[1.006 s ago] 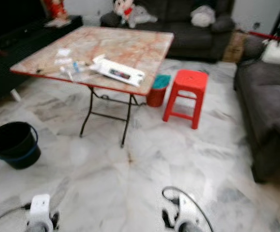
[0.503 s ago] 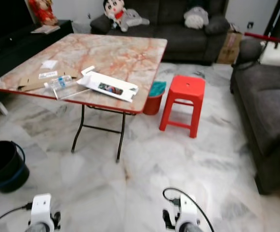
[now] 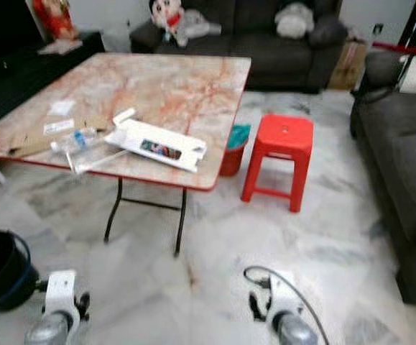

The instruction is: Picking trash to rubbish bin

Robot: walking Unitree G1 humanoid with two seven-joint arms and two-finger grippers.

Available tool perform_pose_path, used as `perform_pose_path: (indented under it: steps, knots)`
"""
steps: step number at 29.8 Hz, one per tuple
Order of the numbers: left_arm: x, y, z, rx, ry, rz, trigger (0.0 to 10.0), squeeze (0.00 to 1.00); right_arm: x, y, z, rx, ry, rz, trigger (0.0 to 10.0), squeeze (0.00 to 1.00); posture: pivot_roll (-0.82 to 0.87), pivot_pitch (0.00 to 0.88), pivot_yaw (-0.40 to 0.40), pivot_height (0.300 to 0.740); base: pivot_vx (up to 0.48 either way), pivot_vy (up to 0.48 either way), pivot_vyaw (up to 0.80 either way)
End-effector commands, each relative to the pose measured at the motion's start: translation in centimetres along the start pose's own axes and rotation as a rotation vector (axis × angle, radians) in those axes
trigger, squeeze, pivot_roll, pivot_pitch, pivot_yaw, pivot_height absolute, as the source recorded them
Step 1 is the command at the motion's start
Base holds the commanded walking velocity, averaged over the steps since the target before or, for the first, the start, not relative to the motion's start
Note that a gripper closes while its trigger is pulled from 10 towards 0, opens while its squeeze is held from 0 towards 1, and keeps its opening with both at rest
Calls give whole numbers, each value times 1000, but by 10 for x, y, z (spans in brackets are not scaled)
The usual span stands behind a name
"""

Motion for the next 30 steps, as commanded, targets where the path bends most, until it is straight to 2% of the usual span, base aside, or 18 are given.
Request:
perform_pose_path:
  steps: [1, 2, 3, 4, 7, 10, 12, 14, 15, 16, 18, 21, 27, 30]
  knots:
    - [8, 1, 1, -3, -39, 4, 10000, 0, 8, -2, 8, -34, -3, 15, 10000, 0, -57, 0, 37, 740, 0, 0, 0]
    - [7, 0, 5, -19, -43, -2, 10000, 0, 6, -4, 14, -56, -5, 10, 10000, 0, -57, 0, 37, 740, 0, 0, 0]
    - [2, -4, 20, -76, -48, -28, 10000, 0, 5, -7, 33, -121, -1, 17, 10000, 0, -55, 0, 37, 740, 0, 0, 0]
    - [2, -4, 20, -76, -48, -28, 10000, 0, 5, -7, 33, -121, -1, 17, 10000, 0, -55, 0, 37, 740, 0, 0, 0]
    - [-7, -7, 38, -155, -81, -73, 10000, 0, 13, -10, 55, -206, 29, 49, 10000, 0, -54, 0, 36, 740, 0, 0, 0]
    - [-20, -9, 61, -252, -102, -122, 10000, 0, 20, -12, 81, -305, 26, 69, 10000, 0, -43, 0, 37, 740, 0, 0, 0]
    - [-35, -9, 77, -334, -118, -163, 10000, 0, 23, -12, 97, -362, 36, 69, 10000, 0, -47, 0, 39, 740, 0, 0, 0]
    - [-43, -8, 85, -382, -130, -183, 10000, 0, 24, -12, 105, -393, 38, 70, 10000, 0, -47, 0, 39, 740, 0, 0, 0]
    - [-52, -6, 95, -437, -112, -199, 10000, 0, 25, -10, 115, -437, 37, 67, 10000, 0, -44, 0, 37, 740, 0, 0, 0]
    - [-52, -6, 95, -437, -112, -199, 10000, 0, 25, -10, 115, -437, 37, 67, 10000, 0, -44, 0, 37, 740, 0, 0, 0]
    - [-64, -3, 113, -525, -87, -211, 10000, 0, 24, -8, 132, -518, 28, 46, 10000, 0, -45, 0, 34, 740, 0, 0, 0]
    - [-72, 1, 124, -596, -102, -212, 10000, 0, 24, -4, 148, -590, 31, 23, 10000, 0, -52, 0, 34, 740, 0, 0, 0]
    - [-82, 9, 139, -703, -113, -190, 10000, 0, 29, 4, 175, -719, -22, -7, 10000, 0, -44, 0, 29, 740, 0, 0, 0]
    - [-86, 12, 147, -742, -99, -191, 10000, 0, 34, 8, 187, -767, -3, -11, 10000, 0, -44, 0, 28, 740, 0, 0, 0]
Point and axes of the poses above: a point about 5 cm out from each wrist's last joint towards the gripper, its own y axis pointing back from the gripper into the wrist, its own z axis along the axis of the wrist's last joint, x = y × z, the point moved 1 cm from there along -y, pointing out of the wrist towards the gripper, and after that the axes turned 12 degrees about y, right-handed, at the moved point
